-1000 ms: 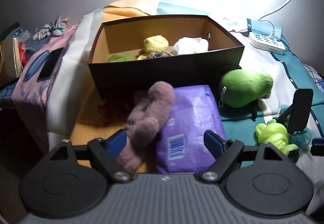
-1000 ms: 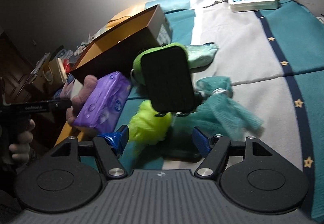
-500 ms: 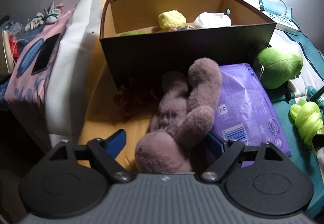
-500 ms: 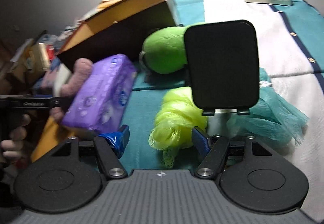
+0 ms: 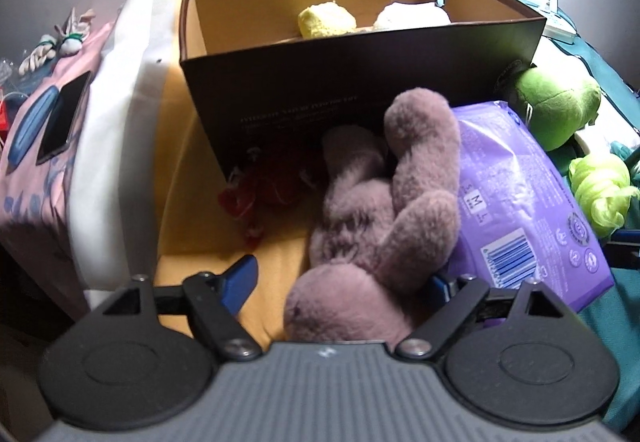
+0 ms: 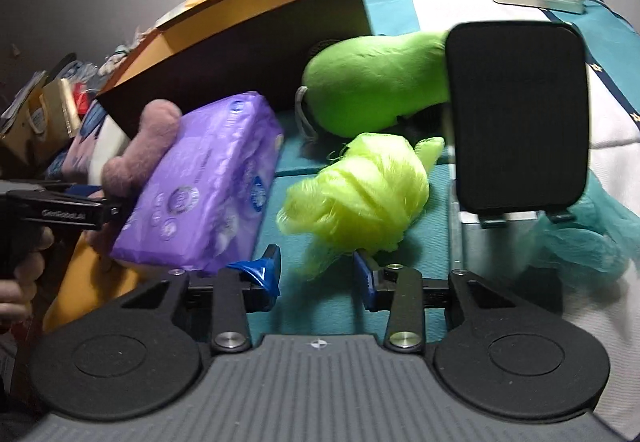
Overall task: Organize soft objects
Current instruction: 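Grasp the pink plush bunny with the left tool while the right tool grasps the lime mesh puff, then lift the pink plush bunny and lime mesh puff over the box with both tools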
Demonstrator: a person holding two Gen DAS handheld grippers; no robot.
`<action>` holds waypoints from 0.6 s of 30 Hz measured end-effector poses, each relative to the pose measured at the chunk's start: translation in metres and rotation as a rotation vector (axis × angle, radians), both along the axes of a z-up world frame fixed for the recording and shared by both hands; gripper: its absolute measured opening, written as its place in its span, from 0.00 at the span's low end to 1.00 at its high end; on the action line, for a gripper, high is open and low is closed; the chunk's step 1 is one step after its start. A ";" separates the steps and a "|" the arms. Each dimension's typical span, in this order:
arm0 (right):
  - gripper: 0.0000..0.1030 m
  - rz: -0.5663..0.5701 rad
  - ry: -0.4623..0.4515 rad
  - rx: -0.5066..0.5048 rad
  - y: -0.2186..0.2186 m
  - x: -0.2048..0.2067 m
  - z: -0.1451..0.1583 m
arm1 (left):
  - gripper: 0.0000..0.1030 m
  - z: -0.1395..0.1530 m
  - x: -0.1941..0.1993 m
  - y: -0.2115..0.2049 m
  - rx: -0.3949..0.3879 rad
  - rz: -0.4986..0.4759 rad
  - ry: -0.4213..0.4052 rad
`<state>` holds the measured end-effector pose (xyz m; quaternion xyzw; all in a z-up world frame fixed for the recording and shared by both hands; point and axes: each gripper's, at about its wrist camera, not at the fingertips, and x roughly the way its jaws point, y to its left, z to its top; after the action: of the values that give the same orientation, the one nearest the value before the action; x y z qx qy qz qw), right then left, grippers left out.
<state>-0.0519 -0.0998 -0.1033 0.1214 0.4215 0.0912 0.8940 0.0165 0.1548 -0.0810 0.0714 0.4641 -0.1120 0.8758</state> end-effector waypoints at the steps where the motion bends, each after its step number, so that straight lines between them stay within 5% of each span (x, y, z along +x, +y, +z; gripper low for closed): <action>1: 0.22 -0.017 0.013 0.008 -0.002 0.000 0.002 | 0.88 -0.002 0.003 0.002 -0.004 0.005 0.003; 8: 0.28 -0.247 0.063 0.164 -0.032 -0.006 0.010 | 0.85 -0.012 0.009 -0.003 0.017 -0.023 -0.008; 12: 0.30 -0.327 0.063 0.200 -0.029 -0.003 0.008 | 0.68 -0.016 0.012 -0.008 0.003 -0.039 0.004; 18: 0.33 -0.447 0.091 0.273 -0.024 0.018 -0.003 | 0.57 -0.016 0.006 -0.015 0.022 -0.067 -0.024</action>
<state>-0.0343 -0.1235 -0.1067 0.3350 0.4077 -0.0579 0.8475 0.0224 0.1395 -0.0970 0.0978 0.4521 -0.1354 0.8762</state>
